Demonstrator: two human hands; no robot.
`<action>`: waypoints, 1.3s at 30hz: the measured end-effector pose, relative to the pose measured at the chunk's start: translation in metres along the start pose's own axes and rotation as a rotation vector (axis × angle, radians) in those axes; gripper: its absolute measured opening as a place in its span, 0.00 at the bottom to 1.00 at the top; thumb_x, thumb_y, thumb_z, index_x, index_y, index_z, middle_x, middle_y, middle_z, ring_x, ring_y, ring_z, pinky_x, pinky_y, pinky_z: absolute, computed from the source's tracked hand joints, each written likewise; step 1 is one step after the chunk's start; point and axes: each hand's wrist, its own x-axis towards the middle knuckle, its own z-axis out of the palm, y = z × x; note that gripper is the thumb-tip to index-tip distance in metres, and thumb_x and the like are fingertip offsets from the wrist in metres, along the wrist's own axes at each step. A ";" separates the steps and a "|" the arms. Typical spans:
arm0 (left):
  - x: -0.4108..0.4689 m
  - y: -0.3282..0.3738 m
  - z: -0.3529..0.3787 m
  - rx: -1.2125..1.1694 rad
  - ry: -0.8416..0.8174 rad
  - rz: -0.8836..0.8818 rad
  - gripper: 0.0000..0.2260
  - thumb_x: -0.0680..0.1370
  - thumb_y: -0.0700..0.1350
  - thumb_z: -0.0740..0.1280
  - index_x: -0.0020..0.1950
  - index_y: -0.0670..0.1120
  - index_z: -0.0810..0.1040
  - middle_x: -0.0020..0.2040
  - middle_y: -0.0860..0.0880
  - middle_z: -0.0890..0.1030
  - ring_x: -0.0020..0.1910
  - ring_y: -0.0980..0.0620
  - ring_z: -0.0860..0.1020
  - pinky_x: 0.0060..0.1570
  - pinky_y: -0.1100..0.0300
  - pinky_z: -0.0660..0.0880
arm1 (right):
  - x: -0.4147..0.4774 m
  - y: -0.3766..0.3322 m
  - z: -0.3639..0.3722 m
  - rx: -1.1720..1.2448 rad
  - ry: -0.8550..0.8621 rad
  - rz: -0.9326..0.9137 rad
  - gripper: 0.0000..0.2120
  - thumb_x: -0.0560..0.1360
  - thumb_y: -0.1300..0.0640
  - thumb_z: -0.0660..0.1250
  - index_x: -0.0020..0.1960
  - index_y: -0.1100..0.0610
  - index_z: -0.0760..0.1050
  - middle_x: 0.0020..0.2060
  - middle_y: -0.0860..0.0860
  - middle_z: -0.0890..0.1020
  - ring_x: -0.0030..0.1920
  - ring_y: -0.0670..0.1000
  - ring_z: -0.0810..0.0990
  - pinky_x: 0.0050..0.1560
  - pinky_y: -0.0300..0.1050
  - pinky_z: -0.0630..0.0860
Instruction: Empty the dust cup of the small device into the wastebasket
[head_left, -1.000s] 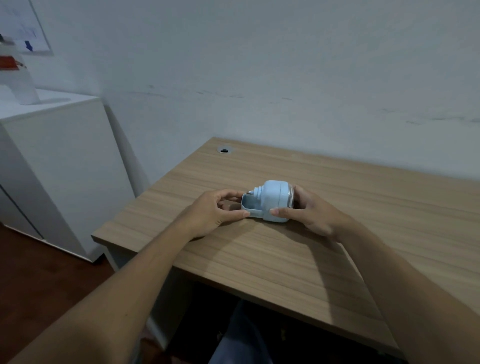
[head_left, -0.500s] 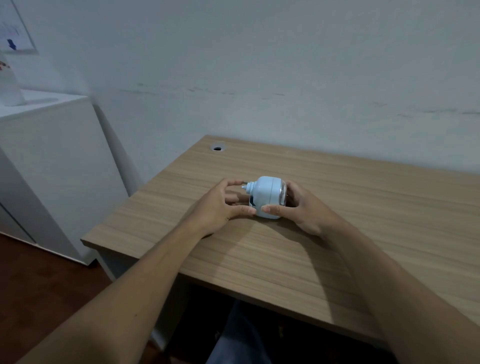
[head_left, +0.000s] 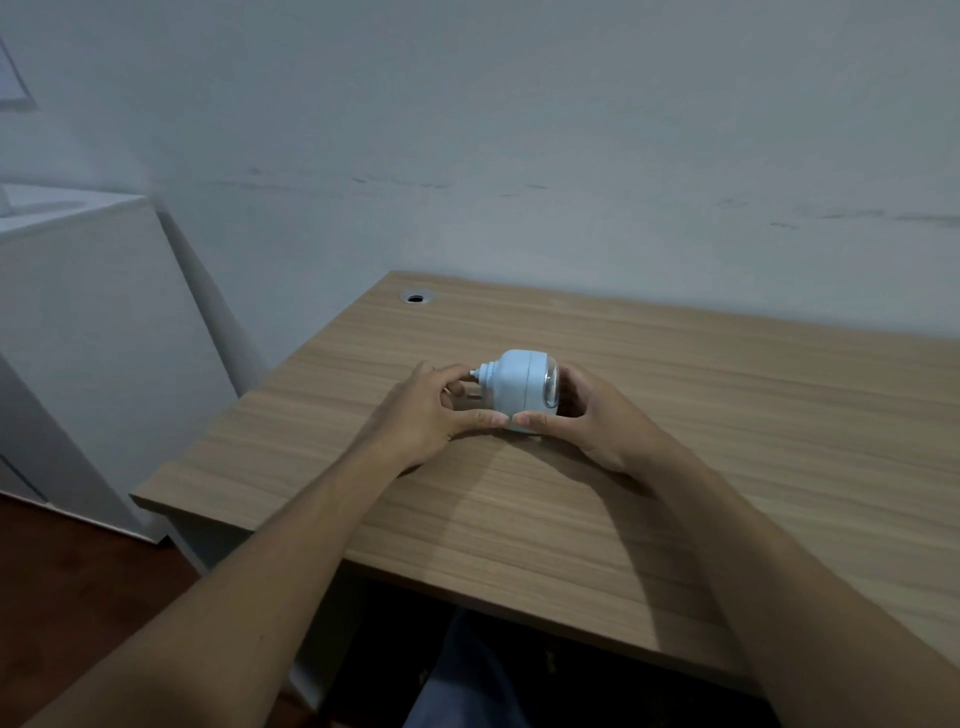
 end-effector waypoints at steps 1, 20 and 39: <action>0.000 0.001 0.002 0.000 0.015 -0.007 0.40 0.58 0.76 0.81 0.68 0.63 0.86 0.55 0.57 0.75 0.48 0.61 0.80 0.62 0.53 0.82 | 0.000 0.001 -0.001 -0.028 0.002 -0.004 0.33 0.75 0.48 0.84 0.77 0.48 0.78 0.66 0.43 0.88 0.67 0.42 0.87 0.74 0.51 0.81; 0.139 0.030 0.024 -0.395 -0.063 -0.069 0.19 0.79 0.40 0.80 0.70 0.46 0.87 0.58 0.41 0.92 0.62 0.37 0.89 0.65 0.39 0.85 | 0.109 0.021 -0.054 -0.077 0.230 0.016 0.30 0.77 0.54 0.83 0.76 0.56 0.79 0.67 0.47 0.88 0.68 0.45 0.86 0.72 0.49 0.82; 0.175 0.011 0.064 -0.009 0.026 0.002 0.27 0.81 0.58 0.77 0.78 0.53 0.80 0.72 0.54 0.85 0.71 0.54 0.83 0.75 0.51 0.78 | 0.122 0.079 -0.067 -0.140 0.346 0.248 0.47 0.77 0.44 0.81 0.88 0.55 0.63 0.83 0.51 0.74 0.83 0.51 0.73 0.75 0.41 0.69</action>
